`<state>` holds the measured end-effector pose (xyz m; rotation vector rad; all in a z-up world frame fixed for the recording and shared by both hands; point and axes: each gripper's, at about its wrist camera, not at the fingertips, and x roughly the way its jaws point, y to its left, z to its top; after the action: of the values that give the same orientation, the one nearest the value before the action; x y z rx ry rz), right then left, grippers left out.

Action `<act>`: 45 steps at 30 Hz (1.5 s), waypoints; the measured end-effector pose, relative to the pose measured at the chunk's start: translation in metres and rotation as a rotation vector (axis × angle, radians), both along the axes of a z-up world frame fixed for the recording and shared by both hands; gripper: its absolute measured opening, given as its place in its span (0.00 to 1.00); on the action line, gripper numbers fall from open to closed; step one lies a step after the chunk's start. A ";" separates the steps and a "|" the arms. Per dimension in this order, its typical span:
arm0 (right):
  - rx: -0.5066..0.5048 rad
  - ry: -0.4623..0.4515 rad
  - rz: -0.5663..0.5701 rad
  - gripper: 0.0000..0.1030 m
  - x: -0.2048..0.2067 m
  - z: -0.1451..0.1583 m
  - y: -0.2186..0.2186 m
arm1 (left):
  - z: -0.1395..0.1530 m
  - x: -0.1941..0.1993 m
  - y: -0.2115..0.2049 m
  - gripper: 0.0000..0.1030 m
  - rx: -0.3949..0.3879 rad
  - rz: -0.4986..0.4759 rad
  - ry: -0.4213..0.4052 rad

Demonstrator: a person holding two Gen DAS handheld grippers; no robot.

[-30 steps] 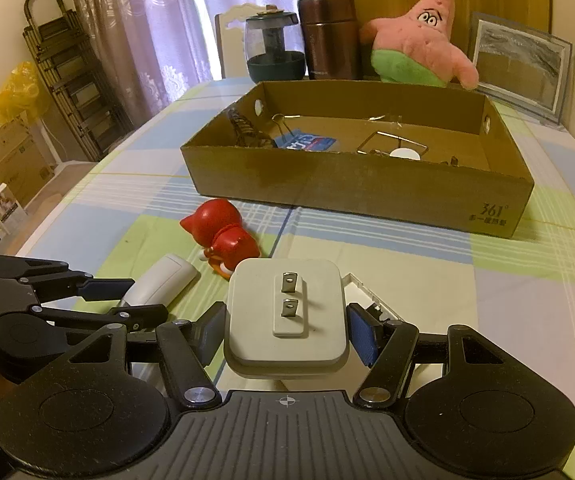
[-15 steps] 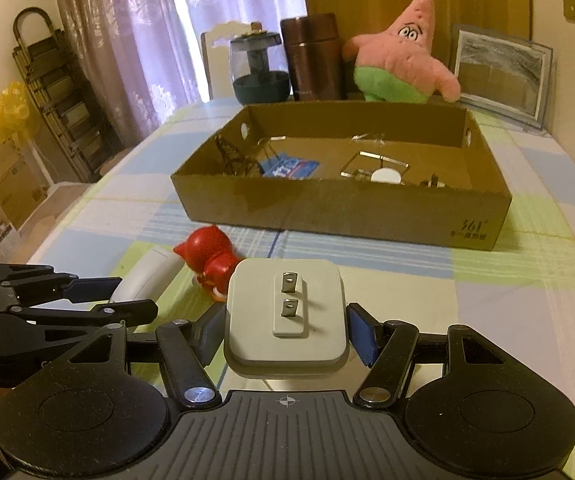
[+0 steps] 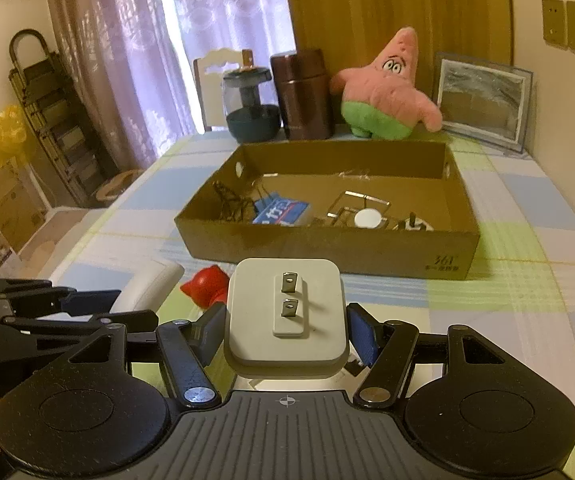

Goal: Organize rigid objects
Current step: 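Carry the remote with the left tool while the right tool carries the adapter over the box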

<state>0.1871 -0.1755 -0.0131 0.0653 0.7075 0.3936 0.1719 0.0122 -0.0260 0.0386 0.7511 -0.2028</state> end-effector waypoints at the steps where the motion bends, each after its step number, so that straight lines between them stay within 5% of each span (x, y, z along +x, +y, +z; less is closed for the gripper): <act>1: 0.000 -0.004 -0.003 0.59 -0.001 0.003 -0.001 | 0.002 -0.001 -0.001 0.32 -0.003 -0.001 0.000; 21: -0.026 -0.041 -0.040 0.59 0.018 0.035 -0.023 | 0.033 0.020 -0.018 0.32 -0.060 -0.055 -0.019; 45: -0.132 0.009 -0.084 0.59 0.146 0.016 -0.060 | 0.046 0.173 -0.016 0.32 -0.095 -0.030 -0.012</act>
<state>0.3330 -0.2352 0.0030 -0.0283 0.7354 0.2657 0.3448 -0.0035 0.0200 -0.0392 0.7281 -0.2660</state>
